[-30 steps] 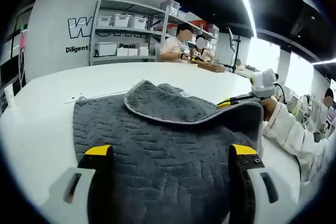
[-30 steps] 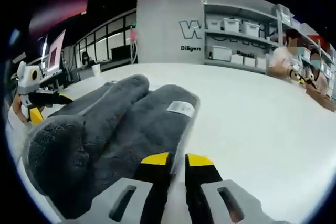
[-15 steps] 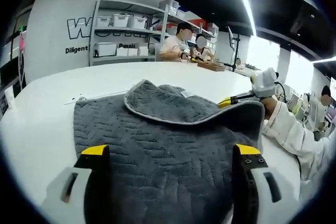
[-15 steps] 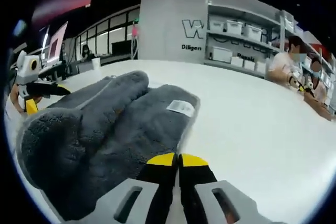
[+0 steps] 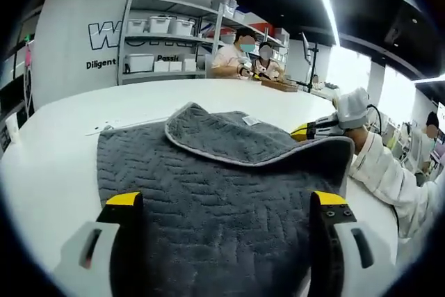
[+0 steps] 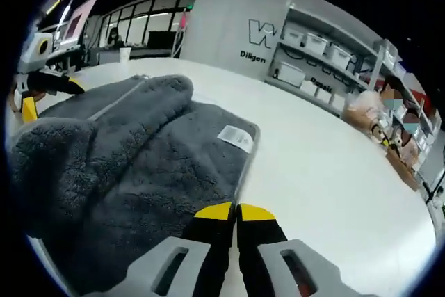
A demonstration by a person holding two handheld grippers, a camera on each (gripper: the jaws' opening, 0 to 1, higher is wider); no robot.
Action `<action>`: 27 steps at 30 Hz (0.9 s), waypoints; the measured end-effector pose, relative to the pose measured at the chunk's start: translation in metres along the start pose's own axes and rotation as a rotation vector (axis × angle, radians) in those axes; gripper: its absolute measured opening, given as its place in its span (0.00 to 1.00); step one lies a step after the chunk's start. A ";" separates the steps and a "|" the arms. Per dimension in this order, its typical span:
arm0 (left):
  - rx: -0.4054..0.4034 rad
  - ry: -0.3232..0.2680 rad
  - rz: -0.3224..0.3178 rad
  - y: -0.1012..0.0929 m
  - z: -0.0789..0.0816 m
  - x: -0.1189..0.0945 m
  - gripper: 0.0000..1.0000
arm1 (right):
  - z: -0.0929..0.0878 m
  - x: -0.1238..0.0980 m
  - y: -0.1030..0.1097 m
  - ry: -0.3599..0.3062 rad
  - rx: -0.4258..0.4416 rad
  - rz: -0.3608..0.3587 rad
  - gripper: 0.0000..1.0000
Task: Open the folded towel by lifting each exposed corner and separating the folded layers until the towel lies flat within the target outline without major curled edges
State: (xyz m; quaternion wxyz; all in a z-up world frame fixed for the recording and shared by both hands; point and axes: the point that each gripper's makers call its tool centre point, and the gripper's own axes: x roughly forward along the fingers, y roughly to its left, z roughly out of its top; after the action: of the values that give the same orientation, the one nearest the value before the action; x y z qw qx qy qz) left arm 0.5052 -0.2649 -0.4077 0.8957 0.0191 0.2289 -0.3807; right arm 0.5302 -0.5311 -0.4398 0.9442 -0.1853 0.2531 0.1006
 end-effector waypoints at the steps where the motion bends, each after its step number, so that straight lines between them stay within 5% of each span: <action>1: 0.001 0.002 -0.001 0.000 0.000 0.000 0.98 | -0.001 0.000 -0.002 0.009 -0.020 -0.015 0.00; 17: 0.002 0.017 0.006 0.003 -0.003 0.000 0.97 | -0.006 0.001 -0.014 0.112 -0.271 -0.139 0.00; 27: 0.003 0.018 0.005 0.003 -0.004 -0.001 0.97 | -0.003 -0.001 -0.020 0.097 -0.282 -0.162 0.00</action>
State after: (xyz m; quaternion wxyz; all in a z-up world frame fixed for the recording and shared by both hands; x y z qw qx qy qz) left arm 0.5054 -0.2615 -0.4109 0.8945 0.0244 0.2365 -0.3786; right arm 0.5336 -0.5507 -0.4360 0.9006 -0.3401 0.2659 0.0498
